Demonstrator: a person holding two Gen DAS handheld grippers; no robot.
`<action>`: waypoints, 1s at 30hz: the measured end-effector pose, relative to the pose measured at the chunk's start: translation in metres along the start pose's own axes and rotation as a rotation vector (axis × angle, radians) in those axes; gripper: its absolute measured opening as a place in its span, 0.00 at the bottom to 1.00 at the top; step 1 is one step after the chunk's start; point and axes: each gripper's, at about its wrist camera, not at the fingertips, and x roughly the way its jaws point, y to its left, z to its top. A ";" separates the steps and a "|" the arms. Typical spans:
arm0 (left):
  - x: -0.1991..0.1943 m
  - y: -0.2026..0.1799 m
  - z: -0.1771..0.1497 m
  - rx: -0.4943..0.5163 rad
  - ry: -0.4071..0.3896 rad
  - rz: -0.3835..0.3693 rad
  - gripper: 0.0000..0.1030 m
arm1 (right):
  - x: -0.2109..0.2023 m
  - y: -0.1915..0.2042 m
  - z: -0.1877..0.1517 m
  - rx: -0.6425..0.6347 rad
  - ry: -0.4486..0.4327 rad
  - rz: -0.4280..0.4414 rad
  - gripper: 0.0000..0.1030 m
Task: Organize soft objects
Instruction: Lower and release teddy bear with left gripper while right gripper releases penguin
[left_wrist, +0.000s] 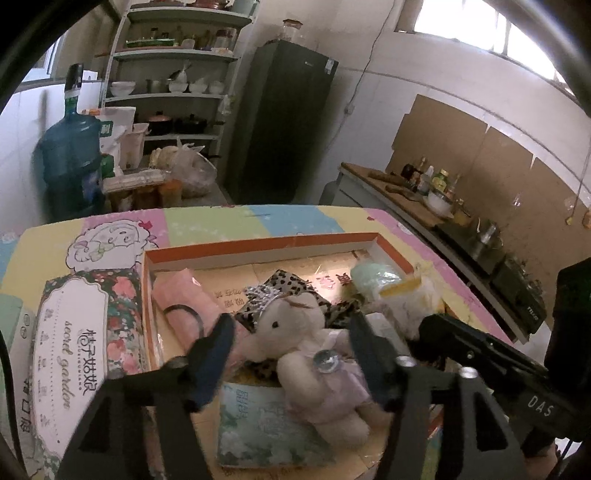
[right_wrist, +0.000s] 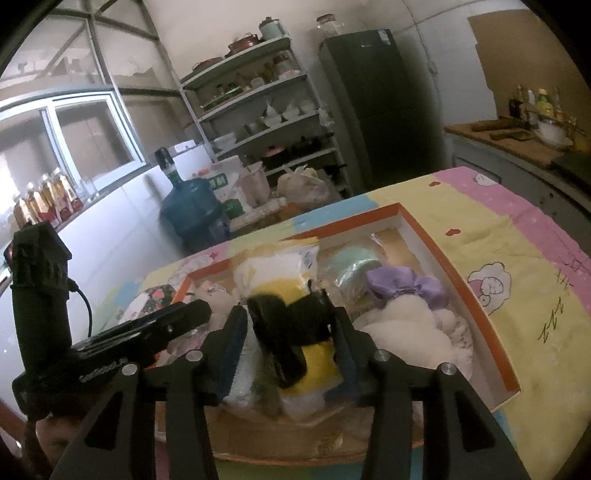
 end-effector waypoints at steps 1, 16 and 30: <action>-0.002 -0.001 0.000 0.003 -0.005 0.003 0.71 | -0.001 0.002 0.000 -0.003 -0.002 0.001 0.53; -0.034 -0.006 0.000 0.026 -0.065 0.019 0.73 | -0.028 0.014 0.002 -0.019 -0.064 0.001 0.55; -0.075 -0.004 -0.006 0.022 -0.120 0.068 0.73 | -0.060 0.042 0.003 -0.061 -0.135 0.021 0.55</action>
